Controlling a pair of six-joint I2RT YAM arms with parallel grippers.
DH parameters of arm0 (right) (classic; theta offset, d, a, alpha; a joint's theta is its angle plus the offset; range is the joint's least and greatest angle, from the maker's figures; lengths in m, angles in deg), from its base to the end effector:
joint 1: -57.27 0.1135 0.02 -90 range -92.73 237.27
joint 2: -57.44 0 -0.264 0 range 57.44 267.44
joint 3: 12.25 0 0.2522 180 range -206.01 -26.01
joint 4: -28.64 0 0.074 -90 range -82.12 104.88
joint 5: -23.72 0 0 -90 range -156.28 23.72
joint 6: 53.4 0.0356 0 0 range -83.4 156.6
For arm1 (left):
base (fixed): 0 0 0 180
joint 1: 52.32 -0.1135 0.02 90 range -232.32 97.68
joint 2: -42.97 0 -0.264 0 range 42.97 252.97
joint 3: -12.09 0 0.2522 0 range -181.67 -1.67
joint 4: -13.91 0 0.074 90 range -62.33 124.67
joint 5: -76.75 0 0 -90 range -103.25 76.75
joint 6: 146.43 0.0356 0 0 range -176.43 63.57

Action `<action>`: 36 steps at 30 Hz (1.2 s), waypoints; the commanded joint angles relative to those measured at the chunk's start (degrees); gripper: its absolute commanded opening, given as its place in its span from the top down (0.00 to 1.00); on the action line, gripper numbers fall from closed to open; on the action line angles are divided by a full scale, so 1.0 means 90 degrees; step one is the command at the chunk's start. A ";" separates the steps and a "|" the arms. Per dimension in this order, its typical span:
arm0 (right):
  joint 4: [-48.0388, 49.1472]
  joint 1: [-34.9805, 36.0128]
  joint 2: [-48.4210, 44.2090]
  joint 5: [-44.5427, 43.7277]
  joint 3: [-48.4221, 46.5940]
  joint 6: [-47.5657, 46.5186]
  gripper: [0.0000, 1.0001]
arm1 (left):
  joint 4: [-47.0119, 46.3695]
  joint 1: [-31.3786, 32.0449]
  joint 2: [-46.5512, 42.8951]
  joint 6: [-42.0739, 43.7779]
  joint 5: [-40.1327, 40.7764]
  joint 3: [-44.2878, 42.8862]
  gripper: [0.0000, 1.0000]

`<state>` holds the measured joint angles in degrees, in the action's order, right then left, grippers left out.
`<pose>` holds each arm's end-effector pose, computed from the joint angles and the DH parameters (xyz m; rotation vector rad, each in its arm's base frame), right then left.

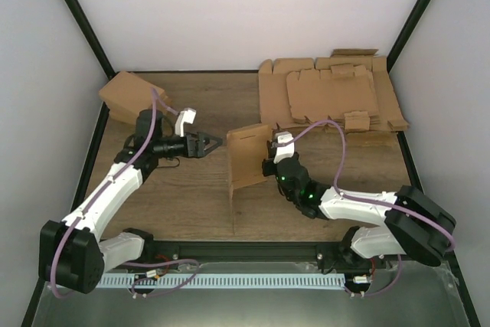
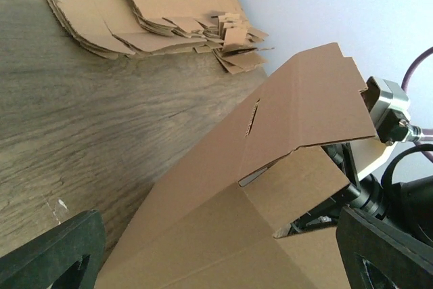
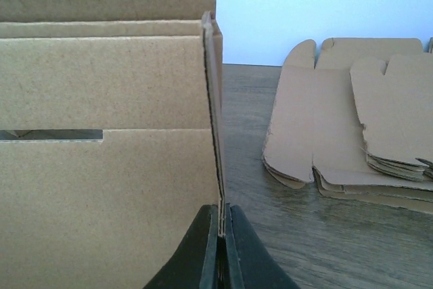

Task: Fold the paper box

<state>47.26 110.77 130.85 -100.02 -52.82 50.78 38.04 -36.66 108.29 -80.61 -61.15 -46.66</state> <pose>0.1687 0.1948 0.2043 -0.1987 1.7763 0.3157 0.2283 -0.0914 0.2746 0.3741 2.1369 -1.2862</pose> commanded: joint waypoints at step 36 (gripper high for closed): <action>-0.0502 0.0669 0.0830 -0.1061 -0.0329 0.0117 0.99 | -0.0592 0.0343 0.0272 -0.0936 0.0405 -0.0088 0.17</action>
<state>49.86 115.86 136.09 -108.83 -55.31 50.69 31.70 -33.10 113.49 -87.21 -58.99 -45.94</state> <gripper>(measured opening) 0.029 0.787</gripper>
